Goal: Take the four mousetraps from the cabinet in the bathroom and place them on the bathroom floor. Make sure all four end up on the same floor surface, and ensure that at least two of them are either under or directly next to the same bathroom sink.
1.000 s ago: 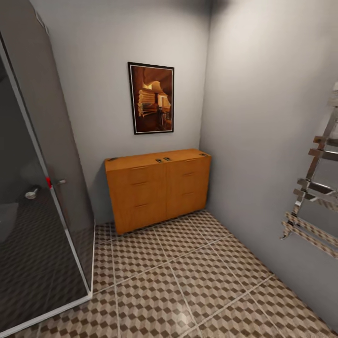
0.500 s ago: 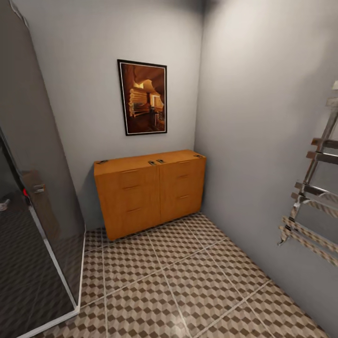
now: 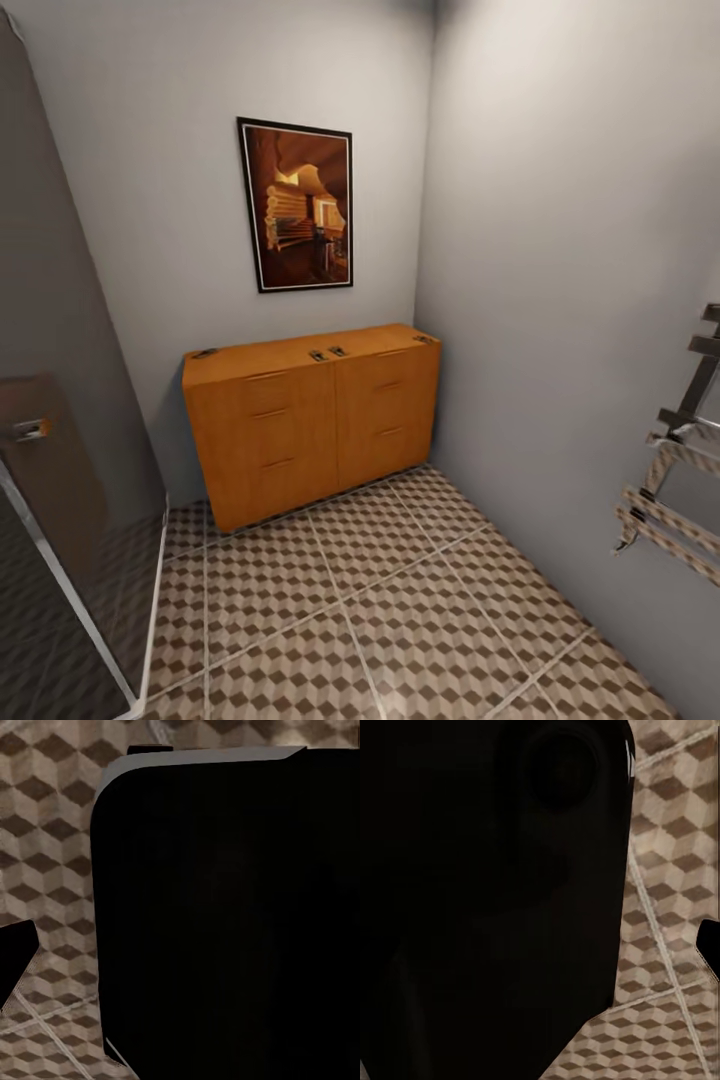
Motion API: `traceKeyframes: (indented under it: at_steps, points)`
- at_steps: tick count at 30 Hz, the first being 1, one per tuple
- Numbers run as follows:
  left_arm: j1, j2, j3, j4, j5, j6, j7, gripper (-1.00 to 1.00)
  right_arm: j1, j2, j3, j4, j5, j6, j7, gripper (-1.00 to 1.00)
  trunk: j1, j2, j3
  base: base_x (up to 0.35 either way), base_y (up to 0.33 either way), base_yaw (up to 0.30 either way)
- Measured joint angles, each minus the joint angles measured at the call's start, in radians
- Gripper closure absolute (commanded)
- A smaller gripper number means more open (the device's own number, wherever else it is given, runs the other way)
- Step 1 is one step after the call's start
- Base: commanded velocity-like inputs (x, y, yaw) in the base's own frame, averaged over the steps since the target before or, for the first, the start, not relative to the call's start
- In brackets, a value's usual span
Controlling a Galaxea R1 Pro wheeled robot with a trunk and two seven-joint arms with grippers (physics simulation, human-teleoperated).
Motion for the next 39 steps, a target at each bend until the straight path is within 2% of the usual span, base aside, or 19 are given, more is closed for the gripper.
traceKeyframes:
  at_steps: [39]
  points:
    - [0.0,0.0,0.0,0.0,0.001,0.0,0.0,-1.0,0.0,0.0,0.0,0.0,0.0,0.002,0.0,-1.0,0.0,0.0,0.0,0.32,0.0,0.0]
